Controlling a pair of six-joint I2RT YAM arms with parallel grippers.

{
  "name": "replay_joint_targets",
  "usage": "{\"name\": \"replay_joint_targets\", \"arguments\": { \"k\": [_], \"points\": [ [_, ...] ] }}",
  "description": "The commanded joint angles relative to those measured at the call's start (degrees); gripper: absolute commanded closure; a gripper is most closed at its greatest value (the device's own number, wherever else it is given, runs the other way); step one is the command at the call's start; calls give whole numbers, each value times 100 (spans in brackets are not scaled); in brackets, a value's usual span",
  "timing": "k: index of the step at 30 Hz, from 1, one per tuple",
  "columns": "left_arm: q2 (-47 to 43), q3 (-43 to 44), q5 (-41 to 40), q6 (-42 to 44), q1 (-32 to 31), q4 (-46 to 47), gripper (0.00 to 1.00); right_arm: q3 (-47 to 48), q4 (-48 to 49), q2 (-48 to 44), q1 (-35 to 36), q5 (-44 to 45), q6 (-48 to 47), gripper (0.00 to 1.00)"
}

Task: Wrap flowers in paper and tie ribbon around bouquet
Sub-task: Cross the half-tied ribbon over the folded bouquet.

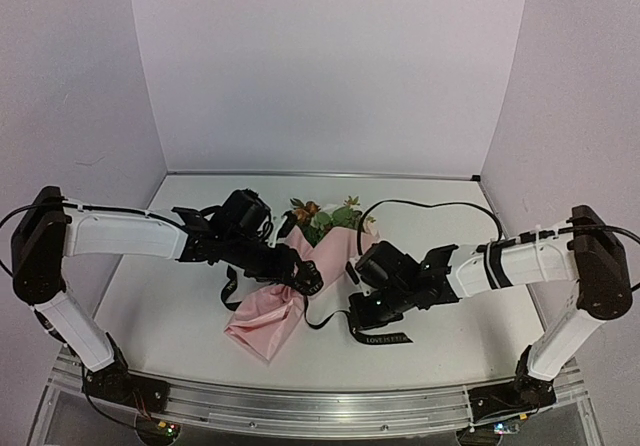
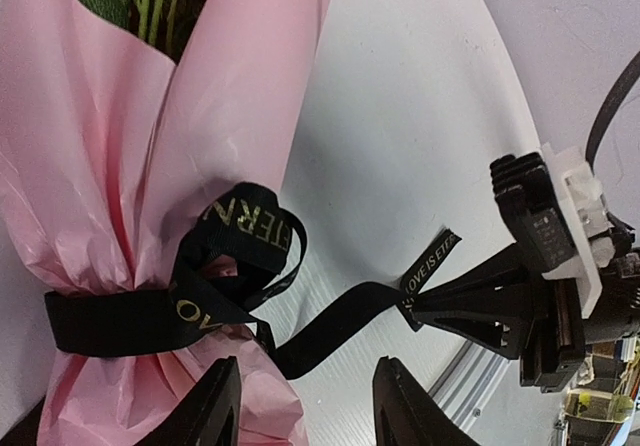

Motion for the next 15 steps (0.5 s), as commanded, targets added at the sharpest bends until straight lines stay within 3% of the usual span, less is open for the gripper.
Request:
{"name": "replay_joint_targets", "arguments": {
  "k": [1, 15],
  "points": [
    [293, 384, 130, -289, -79, -33, 50, -212, 529, 31, 10, 161, 249, 99],
    [742, 555, -204, -757, -119, 678, 52, -415, 723, 49, 9, 182, 305, 98]
  ]
}}
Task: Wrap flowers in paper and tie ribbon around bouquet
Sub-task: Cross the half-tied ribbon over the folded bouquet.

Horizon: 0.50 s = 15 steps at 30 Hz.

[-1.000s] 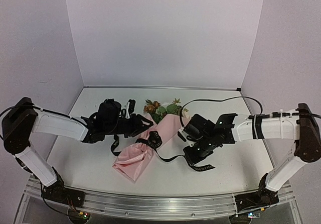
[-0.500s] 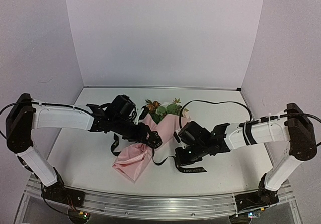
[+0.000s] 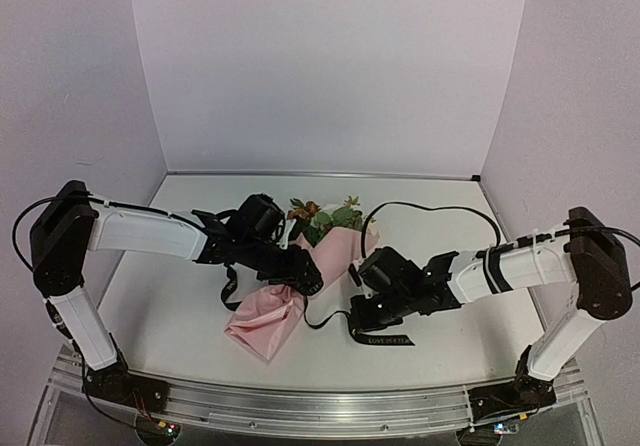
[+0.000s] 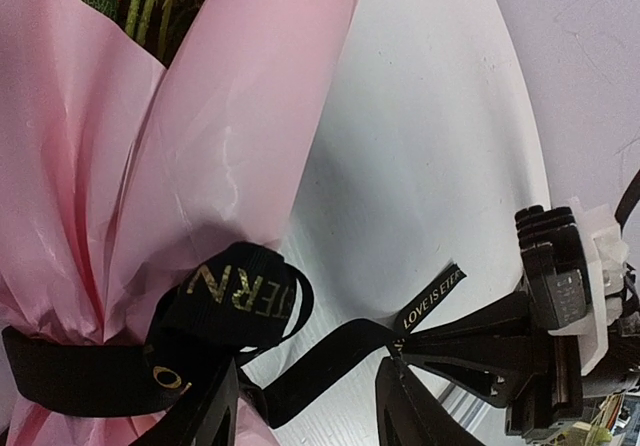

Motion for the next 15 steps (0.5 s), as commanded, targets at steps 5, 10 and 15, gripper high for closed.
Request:
{"name": "replay_joint_targets", "arguments": {
  "k": [5, 10, 15],
  "points": [
    [170, 255, -186, -204, -18, 383, 52, -110, 176, 59, 10, 219, 75, 98],
    [300, 342, -131, -188, -17, 505, 53, -258, 176, -43, 10, 347, 2, 98],
    [420, 521, -125, -112, -17, 453, 56, -384, 176, -117, 15, 378, -133, 98]
  ]
}}
